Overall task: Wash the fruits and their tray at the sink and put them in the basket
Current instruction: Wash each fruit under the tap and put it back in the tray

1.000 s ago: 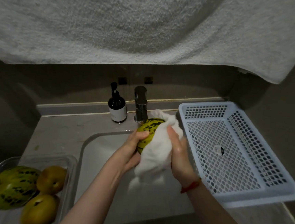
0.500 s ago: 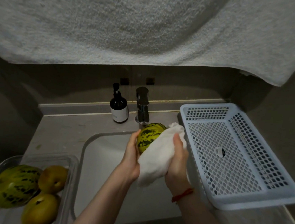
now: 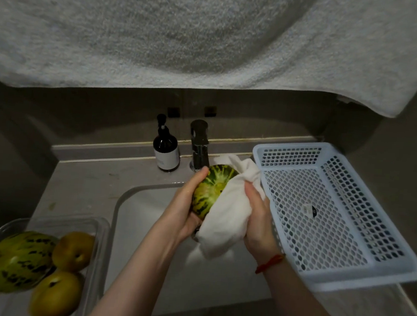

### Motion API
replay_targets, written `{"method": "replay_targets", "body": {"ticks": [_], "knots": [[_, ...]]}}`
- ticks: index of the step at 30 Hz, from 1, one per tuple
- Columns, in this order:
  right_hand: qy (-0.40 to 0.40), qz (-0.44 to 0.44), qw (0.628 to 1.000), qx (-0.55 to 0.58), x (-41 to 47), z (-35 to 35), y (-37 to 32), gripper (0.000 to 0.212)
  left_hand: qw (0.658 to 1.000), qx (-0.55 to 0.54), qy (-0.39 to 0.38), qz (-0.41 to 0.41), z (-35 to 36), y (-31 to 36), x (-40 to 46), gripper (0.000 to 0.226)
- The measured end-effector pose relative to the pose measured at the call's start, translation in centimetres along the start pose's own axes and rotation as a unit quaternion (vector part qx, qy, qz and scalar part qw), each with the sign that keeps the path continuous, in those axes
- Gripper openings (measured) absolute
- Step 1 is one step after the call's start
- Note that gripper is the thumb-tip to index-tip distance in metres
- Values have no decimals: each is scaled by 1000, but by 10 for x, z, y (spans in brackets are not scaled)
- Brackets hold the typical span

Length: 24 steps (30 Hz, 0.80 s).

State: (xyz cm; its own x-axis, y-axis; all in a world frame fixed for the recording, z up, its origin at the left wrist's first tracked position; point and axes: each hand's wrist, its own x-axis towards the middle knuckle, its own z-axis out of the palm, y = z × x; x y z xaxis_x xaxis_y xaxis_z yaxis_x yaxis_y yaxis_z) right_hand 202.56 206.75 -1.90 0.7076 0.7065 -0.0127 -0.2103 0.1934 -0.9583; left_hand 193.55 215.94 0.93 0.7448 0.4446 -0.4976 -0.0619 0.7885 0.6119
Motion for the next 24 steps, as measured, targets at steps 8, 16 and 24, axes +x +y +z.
{"method": "replay_targets", "body": {"ticks": [8,16,24], "knots": [[16,54,998,6,4,-4,2,31,998,9,-39,54,-5,-18,-3,65],[-67,19,997,-40,-7,0,-10,23,992,-108,-63,-11,-2,-15,-7,57],[-41,-13,986,-162,-15,-1,-7,37,984,-152,-89,2,-6,-11,-8,62]]}}
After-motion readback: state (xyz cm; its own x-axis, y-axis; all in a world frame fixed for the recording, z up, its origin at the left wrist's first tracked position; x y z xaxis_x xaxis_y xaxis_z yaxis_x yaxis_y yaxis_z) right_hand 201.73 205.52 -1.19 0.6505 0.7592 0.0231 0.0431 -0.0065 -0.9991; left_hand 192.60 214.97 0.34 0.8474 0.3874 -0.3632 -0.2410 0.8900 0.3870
